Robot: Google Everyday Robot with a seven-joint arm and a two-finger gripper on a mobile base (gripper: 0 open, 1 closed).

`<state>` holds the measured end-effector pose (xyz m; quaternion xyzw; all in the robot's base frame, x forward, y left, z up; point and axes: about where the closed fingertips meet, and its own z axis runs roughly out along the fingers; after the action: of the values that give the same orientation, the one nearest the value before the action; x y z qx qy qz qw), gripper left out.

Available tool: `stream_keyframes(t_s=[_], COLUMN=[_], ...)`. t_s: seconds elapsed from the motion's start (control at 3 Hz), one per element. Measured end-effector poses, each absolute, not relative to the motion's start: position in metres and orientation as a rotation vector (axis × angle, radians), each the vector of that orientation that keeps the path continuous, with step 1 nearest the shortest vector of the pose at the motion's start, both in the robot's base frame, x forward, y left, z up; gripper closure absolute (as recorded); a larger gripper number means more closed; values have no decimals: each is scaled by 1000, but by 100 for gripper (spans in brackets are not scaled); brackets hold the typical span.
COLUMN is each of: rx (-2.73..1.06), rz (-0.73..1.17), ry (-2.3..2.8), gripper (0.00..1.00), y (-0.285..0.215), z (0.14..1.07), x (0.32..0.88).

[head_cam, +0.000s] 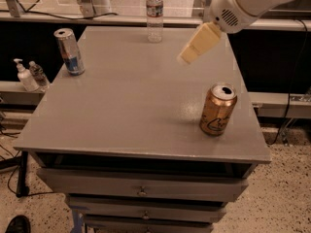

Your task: Pick water bottle

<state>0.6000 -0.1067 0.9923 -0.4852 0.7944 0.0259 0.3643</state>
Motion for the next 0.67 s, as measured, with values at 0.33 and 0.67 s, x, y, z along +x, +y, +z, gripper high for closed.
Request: stream_keyframes(t_s=[0.33, 0.67], rx=[-1248, -1151], rz=[67, 77], ry=[2044, 2021], gripper=[0, 0], y=[-107, -110], z=[992, 995], x=[600, 616])
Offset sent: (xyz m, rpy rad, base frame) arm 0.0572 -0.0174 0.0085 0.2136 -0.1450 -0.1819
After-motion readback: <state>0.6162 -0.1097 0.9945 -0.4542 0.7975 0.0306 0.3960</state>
